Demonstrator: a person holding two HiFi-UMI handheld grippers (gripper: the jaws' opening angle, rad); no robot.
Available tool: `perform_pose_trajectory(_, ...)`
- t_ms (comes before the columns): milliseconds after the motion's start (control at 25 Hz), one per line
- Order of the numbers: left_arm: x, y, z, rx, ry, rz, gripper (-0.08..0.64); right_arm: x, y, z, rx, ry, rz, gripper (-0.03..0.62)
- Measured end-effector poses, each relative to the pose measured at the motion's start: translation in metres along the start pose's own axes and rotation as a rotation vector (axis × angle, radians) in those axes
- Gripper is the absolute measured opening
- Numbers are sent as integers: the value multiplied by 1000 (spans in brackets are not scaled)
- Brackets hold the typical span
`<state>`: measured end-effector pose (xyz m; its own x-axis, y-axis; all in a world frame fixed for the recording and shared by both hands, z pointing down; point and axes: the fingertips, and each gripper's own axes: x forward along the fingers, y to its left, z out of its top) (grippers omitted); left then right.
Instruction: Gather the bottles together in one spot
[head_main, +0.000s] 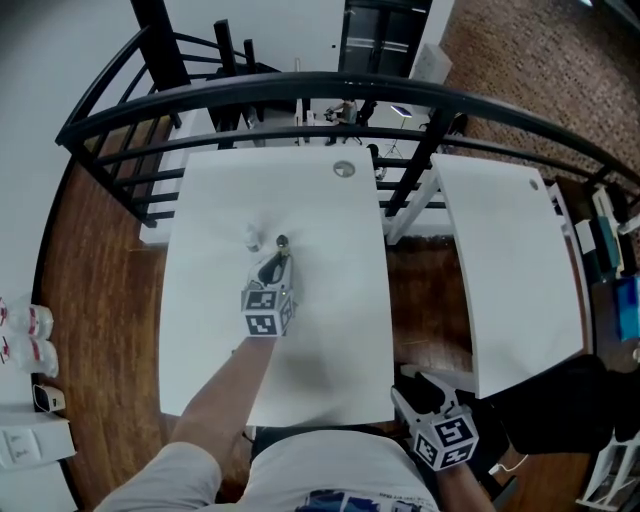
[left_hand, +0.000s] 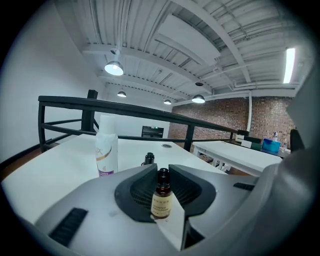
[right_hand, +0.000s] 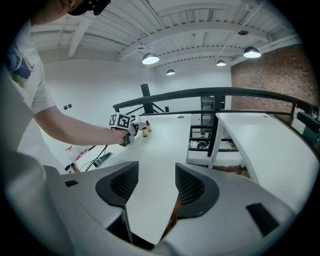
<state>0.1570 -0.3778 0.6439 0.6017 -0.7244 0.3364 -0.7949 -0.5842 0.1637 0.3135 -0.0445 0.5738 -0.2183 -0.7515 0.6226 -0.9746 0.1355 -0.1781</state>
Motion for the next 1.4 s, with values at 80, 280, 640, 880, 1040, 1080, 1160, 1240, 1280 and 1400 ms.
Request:
perform_pose_trajectory(80, 0, 1, 0, 3, 1, 2, 66, 4, 1, 3, -4, 0, 6, 253)
perform_pose_trajectory(280, -3, -1, -5, 6, 23, -2, 69, 12, 4, 10, -15, -15, 19, 252)
perform_pose_trajectory(640, -11, -8, -6, 44, 42, -35, 86, 15, 13, 10, -22, -20, 25, 252)
perform_pose_trajectory(880, -38, -11, 5, 64, 22, -56, 101, 10, 31, 13, -31, -46, 30, 252)
perform_pose_trajectory(1040, -87, -15, 21, 23, -19, -66, 104, 9, 56, 14, -54, -56, 63, 252)
perform_pose_trajectory(1080, -103, -17, 26, 11, -29, -72, 104, 9, 64, 14, -65, -56, 71, 252)
perform_pose_trajectory(1160, -138, -21, 35, -5, -39, -88, 104, 11, 80, 15, -96, -50, 78, 252)
perform_pose_trajectory(1240, -179, -22, 41, -26, -41, -101, 106, 12, 98, 15, -115, -46, 91, 252)
perform_pose_trajectory(1280, -201, -21, 43, -36, -38, -105, 104, 11, 108, 14, -120, -45, 100, 252)
perform_pose_trajectory(1400, -273, -15, 44, -59, -31, -111, 106, 7, 141, 13, -130, -53, 125, 252)
